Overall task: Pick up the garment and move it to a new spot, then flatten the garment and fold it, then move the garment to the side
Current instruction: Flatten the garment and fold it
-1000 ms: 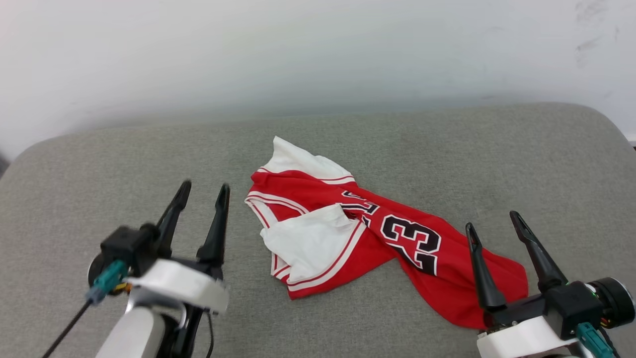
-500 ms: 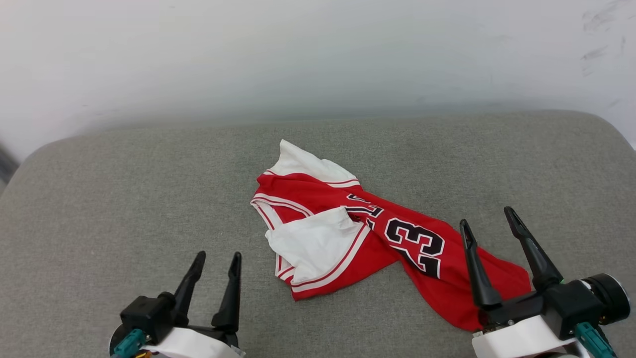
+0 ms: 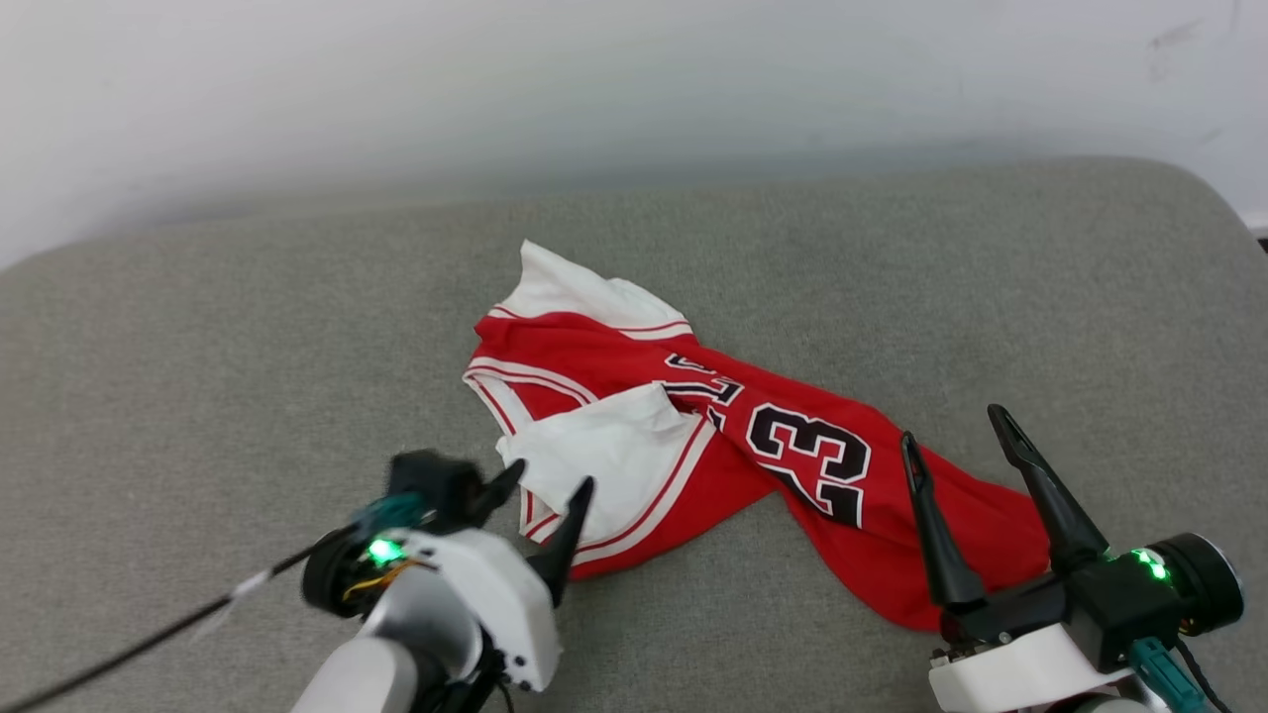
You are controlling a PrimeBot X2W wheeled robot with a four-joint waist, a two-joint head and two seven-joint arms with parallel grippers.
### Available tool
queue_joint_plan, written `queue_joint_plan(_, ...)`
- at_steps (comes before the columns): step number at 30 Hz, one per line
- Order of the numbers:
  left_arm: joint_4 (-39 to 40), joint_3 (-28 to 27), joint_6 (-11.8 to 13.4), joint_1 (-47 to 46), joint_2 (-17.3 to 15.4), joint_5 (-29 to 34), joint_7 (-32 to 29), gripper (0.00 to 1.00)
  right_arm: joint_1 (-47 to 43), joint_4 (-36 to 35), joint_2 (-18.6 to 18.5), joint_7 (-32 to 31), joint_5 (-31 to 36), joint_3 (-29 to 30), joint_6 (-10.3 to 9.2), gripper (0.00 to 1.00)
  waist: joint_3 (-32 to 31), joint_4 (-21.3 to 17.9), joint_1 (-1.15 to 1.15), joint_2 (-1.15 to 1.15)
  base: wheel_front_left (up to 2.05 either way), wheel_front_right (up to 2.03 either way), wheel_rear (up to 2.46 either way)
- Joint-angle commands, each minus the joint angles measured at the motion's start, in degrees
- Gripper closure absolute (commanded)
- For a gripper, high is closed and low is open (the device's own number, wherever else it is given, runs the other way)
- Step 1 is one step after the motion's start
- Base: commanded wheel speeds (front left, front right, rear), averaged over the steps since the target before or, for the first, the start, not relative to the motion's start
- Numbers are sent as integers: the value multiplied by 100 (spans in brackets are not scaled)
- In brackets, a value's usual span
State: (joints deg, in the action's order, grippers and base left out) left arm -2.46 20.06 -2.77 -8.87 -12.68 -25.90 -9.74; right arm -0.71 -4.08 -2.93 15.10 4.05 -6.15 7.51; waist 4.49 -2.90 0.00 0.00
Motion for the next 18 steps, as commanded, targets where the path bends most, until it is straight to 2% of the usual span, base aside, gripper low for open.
queue_joint_plan(1, 5, 67, -2, -97, -11, 6, -206, 0, 74, -12, 9, 10, 26, -11, -4, 0, 157, -74, 0, 0, 0, 0, 0)
queue_joint_plan(5, -32, 477, -38, -704, -56, 126, -1354, 0, 195, -30, 9, 10, 75, -93, -4, 0, 458, -194, 0, 0, 0, 0, 0)
queue_joint_plan(8, -221, 699, -85, -1080, -43, 200, -1907, 0, 278, -40, 9, 10, 74, -127, -4, 0, 662, -286, 0, 0, 0, 0, 0)
queue_joint_plan(12, -623, 915, -177, -1460, -58, 278, -2346, 0, 359, -42, 9, 10, 43, -150, -4, 0, 895, -394, 0, 0, 0, 0, 0)
queue_joint_plan(18, -1264, 1115, -202, -1782, -79, 415, -2625, 0, 461, -43, 9, 10, -21, -173, -4, 0, 1177, -501, 0, 0, 0, 0, 0)
